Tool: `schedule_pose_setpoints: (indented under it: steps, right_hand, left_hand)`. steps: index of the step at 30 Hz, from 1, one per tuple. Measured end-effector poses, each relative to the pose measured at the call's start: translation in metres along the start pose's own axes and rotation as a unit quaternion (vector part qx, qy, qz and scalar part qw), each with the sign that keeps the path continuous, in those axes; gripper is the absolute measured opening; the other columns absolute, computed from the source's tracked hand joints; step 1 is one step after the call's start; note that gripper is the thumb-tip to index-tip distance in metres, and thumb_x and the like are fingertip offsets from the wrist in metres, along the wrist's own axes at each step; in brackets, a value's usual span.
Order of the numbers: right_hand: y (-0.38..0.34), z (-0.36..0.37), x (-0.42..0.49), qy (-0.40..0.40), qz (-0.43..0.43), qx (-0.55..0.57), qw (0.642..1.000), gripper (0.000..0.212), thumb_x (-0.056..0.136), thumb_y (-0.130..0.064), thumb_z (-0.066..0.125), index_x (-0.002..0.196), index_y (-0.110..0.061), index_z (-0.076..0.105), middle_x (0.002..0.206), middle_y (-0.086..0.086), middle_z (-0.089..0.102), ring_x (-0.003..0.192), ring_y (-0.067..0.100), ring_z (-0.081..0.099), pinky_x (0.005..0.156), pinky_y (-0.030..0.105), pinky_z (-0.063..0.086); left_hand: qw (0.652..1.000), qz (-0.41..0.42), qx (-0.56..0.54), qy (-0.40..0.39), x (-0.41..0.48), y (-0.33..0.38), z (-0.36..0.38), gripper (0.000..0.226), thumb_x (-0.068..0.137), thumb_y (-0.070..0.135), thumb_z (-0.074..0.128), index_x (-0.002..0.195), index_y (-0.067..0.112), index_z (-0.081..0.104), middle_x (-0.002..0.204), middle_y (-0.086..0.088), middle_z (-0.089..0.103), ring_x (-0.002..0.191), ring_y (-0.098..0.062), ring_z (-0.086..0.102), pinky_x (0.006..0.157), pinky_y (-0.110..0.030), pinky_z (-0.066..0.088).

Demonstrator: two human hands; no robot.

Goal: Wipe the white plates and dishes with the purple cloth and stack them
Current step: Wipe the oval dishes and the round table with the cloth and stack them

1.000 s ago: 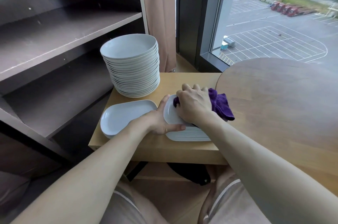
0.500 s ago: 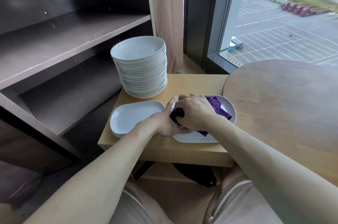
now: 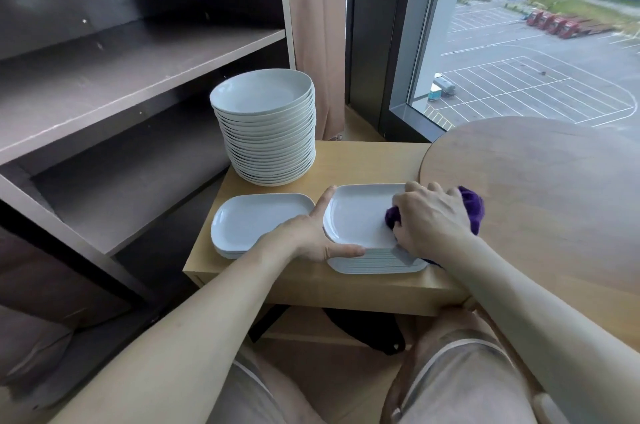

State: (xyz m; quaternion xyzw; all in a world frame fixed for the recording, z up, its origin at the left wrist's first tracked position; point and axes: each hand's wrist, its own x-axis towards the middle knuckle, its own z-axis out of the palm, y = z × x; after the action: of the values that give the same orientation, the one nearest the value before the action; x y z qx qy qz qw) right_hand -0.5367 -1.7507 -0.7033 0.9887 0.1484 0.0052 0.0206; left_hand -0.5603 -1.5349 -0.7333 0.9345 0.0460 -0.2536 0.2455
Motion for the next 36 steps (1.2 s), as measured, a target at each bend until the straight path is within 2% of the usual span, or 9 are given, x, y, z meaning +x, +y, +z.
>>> schedule_pose_setpoints:
  steps: [6, 10, 14, 20, 25, 27, 29, 31, 36]
  right_hand:
    - [0.013, 0.000, -0.002, -0.016, 0.056, 0.022, 0.998, 0.014, 0.082, -0.032, 0.069, 0.081, -0.026, 0.057, 0.097, -0.004, 0.048, 0.090, 0.026, 0.044, 0.079, 0.040, 0.031]
    - [0.008, -0.001, 0.008, -0.016, 0.085, 0.012, 0.996, 0.005, 0.088, -0.026, 0.061, 0.090, -0.022, 0.061, 0.099, 0.001, 0.050, 0.093, 0.028, 0.047, 0.081, 0.041, 0.032]
    - [0.001, 0.000, 0.022, -0.003, 0.101, -0.009, 0.995, 0.012, 0.091, -0.022, 0.056, 0.098, -0.022, 0.066, 0.097, 0.003, 0.044, 0.101, 0.032, 0.051, 0.082, 0.043, 0.031]
    - [-0.011, 0.004, 0.038, 0.018, 0.049, -0.044, 0.998, 0.021, 0.086, -0.024, 0.066, 0.106, -0.021, 0.069, 0.099, 0.005, 0.047, 0.096, 0.031, 0.050, 0.081, 0.045, 0.032]
    - [-0.050, 0.003, 0.042, 0.009, -0.014, -0.062, 0.998, 0.049, 0.076, -0.037, 0.082, 0.118, -0.019, 0.066, 0.119, 0.008, 0.054, 0.108, 0.032, 0.053, 0.090, 0.048, 0.040]
    - [-0.069, 0.004, 0.042, 0.013, -0.047, -0.034, 0.998, 0.048, 0.080, -0.037, 0.077, 0.123, -0.020, 0.063, 0.123, 0.010, 0.053, 0.112, 0.034, 0.052, 0.094, 0.049, 0.039]
    - [-0.081, 0.005, 0.041, 0.029, -0.070, -0.011, 0.997, 0.036, 0.092, -0.035, 0.061, 0.125, -0.020, 0.063, 0.124, 0.010, 0.053, 0.113, 0.033, 0.050, 0.094, 0.048, 0.038]
    - [-0.081, 0.003, 0.038, 0.030, -0.081, 0.004, 0.996, 0.036, 0.097, -0.038, 0.051, 0.126, -0.018, 0.061, 0.123, 0.011, 0.054, 0.112, 0.033, 0.051, 0.091, 0.045, 0.037]
    - [-0.065, -0.002, 0.021, 0.001, -0.088, 0.067, 0.994, 0.038, 0.099, -0.040, 0.046, 0.127, -0.020, 0.062, 0.101, 0.008, 0.048, 0.103, 0.031, 0.055, 0.078, 0.038, 0.033]
  left_hand:
    - [0.999, -0.012, 0.044, 0.004, 0.000, 0.003, -0.004, 0.132, 0.060, 0.092, 0.066, 0.143, 0.062, -0.033, 0.155, -0.006, 0.044, 0.133, -0.034, 0.051, 0.109, -0.050, 0.044]
    - [0.998, -0.013, 0.063, 0.005, 0.002, 0.004, -0.005, 0.131, 0.060, 0.094, 0.065, 0.142, 0.063, -0.034, 0.157, -0.008, 0.040, 0.137, -0.036, 0.047, 0.110, -0.052, 0.043]
    - [0.997, -0.010, 0.077, 0.003, 0.006, 0.003, -0.010, 0.132, 0.058, 0.095, 0.064, 0.140, 0.064, -0.035, 0.158, -0.007, 0.039, 0.133, -0.036, 0.050, 0.105, -0.051, 0.047]
    - [0.996, -0.014, 0.089, -0.010, 0.015, 0.002, -0.015, 0.133, 0.053, 0.098, 0.063, 0.136, 0.067, -0.037, 0.164, -0.007, 0.028, 0.145, -0.040, 0.035, 0.111, -0.057, 0.040]
    - [0.997, -0.013, 0.074, -0.008, 0.014, 0.001, -0.013, 0.136, 0.041, 0.103, 0.060, 0.131, 0.071, -0.037, 0.163, -0.009, 0.028, 0.147, -0.041, 0.029, 0.110, -0.060, 0.038]
    - [0.998, -0.009, 0.061, -0.003, 0.012, 0.002, -0.012, 0.140, 0.035, 0.105, 0.060, 0.133, 0.070, -0.034, 0.160, -0.007, 0.033, 0.145, -0.041, 0.029, 0.108, -0.060, 0.040]
    - [0.999, -0.010, 0.048, 0.000, 0.010, 0.002, -0.012, 0.142, 0.029, 0.104, 0.063, 0.134, 0.070, -0.028, 0.154, -0.002, 0.038, 0.143, -0.039, 0.029, 0.106, -0.061, 0.042]
    - [0.999, -0.013, 0.044, -0.002, 0.010, 0.002, -0.014, 0.140, 0.032, 0.100, 0.067, 0.132, 0.072, -0.025, 0.152, -0.001, 0.039, 0.144, -0.040, 0.028, 0.107, -0.063, 0.040]
    - [0.999, -0.018, 0.051, -0.007, 0.008, 0.002, -0.014, 0.139, 0.040, 0.093, 0.071, 0.128, 0.075, -0.035, 0.162, -0.009, 0.028, 0.147, -0.043, 0.025, 0.109, -0.063, 0.037]
